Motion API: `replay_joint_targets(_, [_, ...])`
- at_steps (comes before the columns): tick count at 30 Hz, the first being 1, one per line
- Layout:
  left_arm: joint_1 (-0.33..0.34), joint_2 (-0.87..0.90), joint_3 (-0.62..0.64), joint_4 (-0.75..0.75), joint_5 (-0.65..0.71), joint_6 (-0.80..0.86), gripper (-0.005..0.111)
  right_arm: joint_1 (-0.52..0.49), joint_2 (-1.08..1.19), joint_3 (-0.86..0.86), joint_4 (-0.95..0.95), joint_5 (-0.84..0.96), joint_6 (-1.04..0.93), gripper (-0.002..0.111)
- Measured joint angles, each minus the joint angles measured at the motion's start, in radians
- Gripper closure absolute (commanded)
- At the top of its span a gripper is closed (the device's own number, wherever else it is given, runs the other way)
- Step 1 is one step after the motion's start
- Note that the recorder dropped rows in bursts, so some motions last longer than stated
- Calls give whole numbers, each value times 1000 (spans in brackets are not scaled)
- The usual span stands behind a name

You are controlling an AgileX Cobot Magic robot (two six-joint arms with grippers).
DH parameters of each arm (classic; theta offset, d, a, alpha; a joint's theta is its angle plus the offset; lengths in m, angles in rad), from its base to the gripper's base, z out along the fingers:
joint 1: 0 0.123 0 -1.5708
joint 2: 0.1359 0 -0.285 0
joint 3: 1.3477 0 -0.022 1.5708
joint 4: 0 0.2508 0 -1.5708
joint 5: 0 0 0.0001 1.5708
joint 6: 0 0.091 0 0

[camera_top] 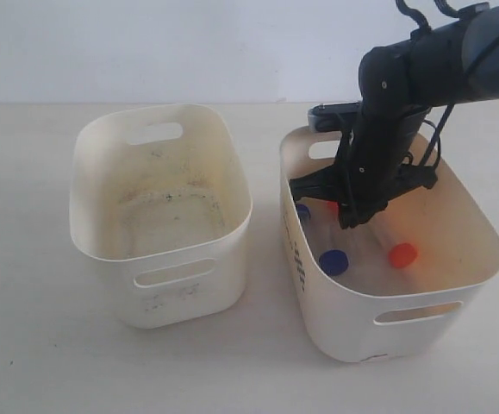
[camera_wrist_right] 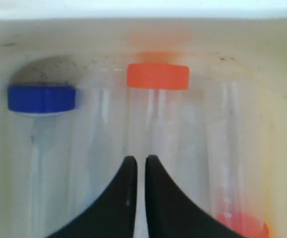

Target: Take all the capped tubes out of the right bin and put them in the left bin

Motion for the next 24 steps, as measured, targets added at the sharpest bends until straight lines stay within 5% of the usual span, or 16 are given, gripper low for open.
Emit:
replay_joint_targets(6, [0, 0, 0, 0, 0, 0, 103, 2, 0, 0, -18, 0, 10, 96])
replay_joint_targets(12, [0, 0, 0, 0, 0, 0, 103, 2, 0, 0, -20, 4, 8, 46])
replay_joint_targets(15, [0, 0, 0, 0, 0, 0, 103, 2, 0, 0, -20, 4, 16, 52])
replay_joint_targets(20, [0, 0, 0, 0, 0, 0, 103, 2, 0, 0, -29, 4, 23, 83])
replay_joint_targets(24, [0, 0, 0, 0, 0, 0, 103, 4, 0, 0, -36, 4, 26, 78])
